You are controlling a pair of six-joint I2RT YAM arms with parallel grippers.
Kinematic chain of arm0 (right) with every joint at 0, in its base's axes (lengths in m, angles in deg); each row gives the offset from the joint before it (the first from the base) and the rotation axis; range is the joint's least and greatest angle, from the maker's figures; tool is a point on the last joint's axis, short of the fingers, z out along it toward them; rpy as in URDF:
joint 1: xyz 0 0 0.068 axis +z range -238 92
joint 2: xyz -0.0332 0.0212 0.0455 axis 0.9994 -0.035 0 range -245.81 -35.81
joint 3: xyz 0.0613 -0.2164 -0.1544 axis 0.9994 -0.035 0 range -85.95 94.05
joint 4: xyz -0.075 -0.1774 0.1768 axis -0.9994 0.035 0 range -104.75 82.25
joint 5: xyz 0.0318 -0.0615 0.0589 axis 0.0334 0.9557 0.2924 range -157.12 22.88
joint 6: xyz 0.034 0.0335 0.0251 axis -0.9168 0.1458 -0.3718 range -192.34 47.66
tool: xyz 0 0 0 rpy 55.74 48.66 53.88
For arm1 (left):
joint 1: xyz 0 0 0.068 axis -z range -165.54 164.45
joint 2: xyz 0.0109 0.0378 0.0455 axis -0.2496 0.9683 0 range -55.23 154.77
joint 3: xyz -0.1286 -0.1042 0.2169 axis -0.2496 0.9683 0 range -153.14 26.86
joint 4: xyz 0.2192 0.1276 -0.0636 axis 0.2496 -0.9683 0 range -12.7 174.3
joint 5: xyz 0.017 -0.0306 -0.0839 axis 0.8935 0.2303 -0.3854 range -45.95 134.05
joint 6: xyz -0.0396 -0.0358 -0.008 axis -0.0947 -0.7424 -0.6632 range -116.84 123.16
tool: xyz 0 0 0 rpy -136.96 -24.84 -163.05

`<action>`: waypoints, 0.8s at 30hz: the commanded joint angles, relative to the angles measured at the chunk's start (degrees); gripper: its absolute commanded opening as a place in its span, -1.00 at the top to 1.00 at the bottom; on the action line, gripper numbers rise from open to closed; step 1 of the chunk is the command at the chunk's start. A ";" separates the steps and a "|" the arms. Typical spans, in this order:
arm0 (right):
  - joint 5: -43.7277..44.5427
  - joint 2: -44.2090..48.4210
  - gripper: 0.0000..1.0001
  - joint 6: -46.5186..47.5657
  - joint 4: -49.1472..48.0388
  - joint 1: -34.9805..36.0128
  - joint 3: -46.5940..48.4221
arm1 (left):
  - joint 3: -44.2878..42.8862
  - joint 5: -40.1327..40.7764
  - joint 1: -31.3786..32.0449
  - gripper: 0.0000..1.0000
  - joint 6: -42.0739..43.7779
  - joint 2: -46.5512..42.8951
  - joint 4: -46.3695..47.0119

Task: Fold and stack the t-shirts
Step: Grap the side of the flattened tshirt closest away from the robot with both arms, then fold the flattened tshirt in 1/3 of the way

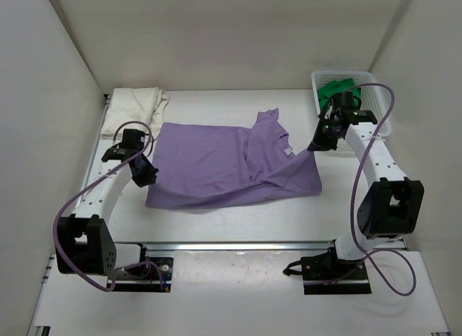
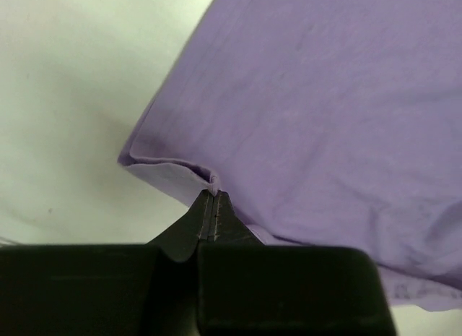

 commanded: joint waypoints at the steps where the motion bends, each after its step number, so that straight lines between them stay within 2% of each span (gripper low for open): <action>1: 0.46 -3.09 1.00 1.83 -1.83 0.46 4.66 | -3.32 0.29 -0.72 1.00 0.83 2.07 2.49; 13: 0.37 -15.05 1.00 2.10 -5.34 2.92 10.73 | -5.17 1.17 -2.74 0.95 3.72 12.52 7.50; 15: -0.59 -16.19 1.00 1.40 -5.26 3.09 11.61 | -5.61 -0.14 -3.09 0.68 3.90 12.88 7.77; 16: -0.59 -16.72 1.00 1.48 -5.43 3.27 12.22 | -5.96 -1.28 -3.01 0.42 4.17 12.79 7.68; 18: -1.38 -16.38 0.94 1.13 -6.05 3.27 12.58 | -5.79 -1.64 -5.29 0.17 4.69 10.87 7.33; 20: -1.82 -15.67 0.73 1.04 -5.70 3.01 13.02 | -6.23 -1.21 -5.29 -0.24 5.13 7.80 7.51; 21: -2.69 -14.71 0.55 1.31 -5.44 3.01 13.46 | -6.93 -1.29 -4.94 -0.28 5.92 6.56 6.81; 22: -3.14 -13.22 0.48 1.31 -4.48 2.83 13.29 | -7.37 -1.12 -4.59 -0.35 6.27 5.25 5.67; 24: -3.75 -9.45 0.10 2.01 -3.94 2.22 11.10 | -6.76 -0.07 -3.89 -0.36 6.63 3.14 4.17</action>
